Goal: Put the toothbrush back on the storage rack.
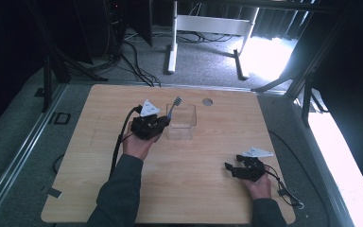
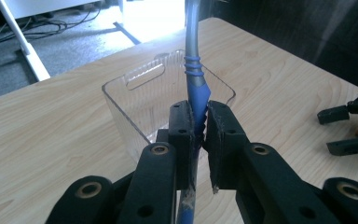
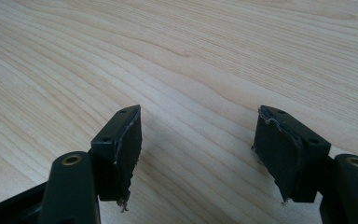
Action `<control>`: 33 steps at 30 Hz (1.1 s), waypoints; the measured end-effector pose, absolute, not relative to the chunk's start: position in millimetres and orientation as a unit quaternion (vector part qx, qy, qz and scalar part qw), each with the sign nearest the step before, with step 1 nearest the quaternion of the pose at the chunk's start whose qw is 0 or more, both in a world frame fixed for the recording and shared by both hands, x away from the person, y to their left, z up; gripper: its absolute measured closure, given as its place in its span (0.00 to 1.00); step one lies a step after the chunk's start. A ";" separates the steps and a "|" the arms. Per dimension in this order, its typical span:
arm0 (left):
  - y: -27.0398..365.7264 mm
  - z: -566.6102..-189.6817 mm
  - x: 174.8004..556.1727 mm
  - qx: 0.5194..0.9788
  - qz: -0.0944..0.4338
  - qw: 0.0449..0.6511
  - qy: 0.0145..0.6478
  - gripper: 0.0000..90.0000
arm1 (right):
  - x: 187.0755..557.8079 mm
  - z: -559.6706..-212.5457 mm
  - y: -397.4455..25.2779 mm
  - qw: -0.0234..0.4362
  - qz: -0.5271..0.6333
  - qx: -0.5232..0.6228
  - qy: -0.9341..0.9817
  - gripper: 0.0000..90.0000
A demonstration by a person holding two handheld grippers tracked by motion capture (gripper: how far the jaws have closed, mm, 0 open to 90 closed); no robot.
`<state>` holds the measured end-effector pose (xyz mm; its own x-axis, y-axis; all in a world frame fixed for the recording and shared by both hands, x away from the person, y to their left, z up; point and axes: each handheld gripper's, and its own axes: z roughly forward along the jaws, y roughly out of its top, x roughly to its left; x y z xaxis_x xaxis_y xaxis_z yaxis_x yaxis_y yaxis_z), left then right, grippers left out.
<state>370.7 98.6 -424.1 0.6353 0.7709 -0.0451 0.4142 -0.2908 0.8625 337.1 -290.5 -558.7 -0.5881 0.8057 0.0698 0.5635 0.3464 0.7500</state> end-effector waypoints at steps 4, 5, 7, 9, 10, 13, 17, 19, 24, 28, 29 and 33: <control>96.9 -427.3 374.4 0.778 0.193 0.462 0.379 0.90 | 337.1 -558.7 -290.5 0.158 0.382 0.426 0.805 0.35; 96.5 -427.7 375.0 0.778 0.193 0.463 0.379 0.90 | 337.1 -558.6 -290.4 0.158 0.382 0.426 0.805 0.35; 95.2 -428.8 376.5 0.776 0.194 0.466 0.379 0.90 | 337.1 -558.6 -290.5 0.158 0.382 0.426 0.805 0.35; 94.5 -429.0 377.1 0.777 0.195 0.465 0.377 0.90 | 337.1 -558.6 -290.5 0.158 0.382 0.426 0.805 0.35; 94.5 -429.0 377.1 0.777 0.195 0.465 0.377 0.90 | 337.1 -558.6 -290.5 0.158 0.382 0.426 0.805 0.35; 91.1 -429.3 379.4 0.774 0.195 0.471 0.376 0.90 | 337.2 -558.6 -290.5 0.158 0.382 0.426 0.805 0.35; 88.4 -427.3 381.5 0.771 0.194 0.477 0.375 0.90 | 337.2 -558.6 -290.5 0.158 0.382 0.426 0.805 0.35; 86.4 -426.2 382.2 0.769 0.194 0.480 0.376 0.90 | 337.2 -558.6 -290.5 0.158 0.382 0.426 0.805 0.35; 82.3 -423.7 383.1 0.765 0.193 0.488 0.373 0.90 | 337.1 -558.7 -290.3 0.159 0.382 0.425 0.805 0.35; 79.1 -423.8 383.6 0.762 0.191 0.494 0.373 0.90 | 337.1 -558.7 -290.2 0.159 0.382 0.425 0.805 0.35; 79.1 -423.8 383.6 0.762 0.191 0.494 0.373 0.90 | 337.1 -558.7 -290.2 0.159 0.382 0.425 0.805 0.35; 76.6 -425.2 385.6 0.759 0.189 0.498 0.375 0.90 | 337.1 -558.7 -290.2 0.159 0.381 0.425 0.806 0.35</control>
<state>385.6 76.6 -425.2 0.6480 0.7568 -0.0860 0.3806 -0.2240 0.8972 337.1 -290.2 -558.7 -0.5886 0.8056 0.0676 0.5629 0.3484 0.7495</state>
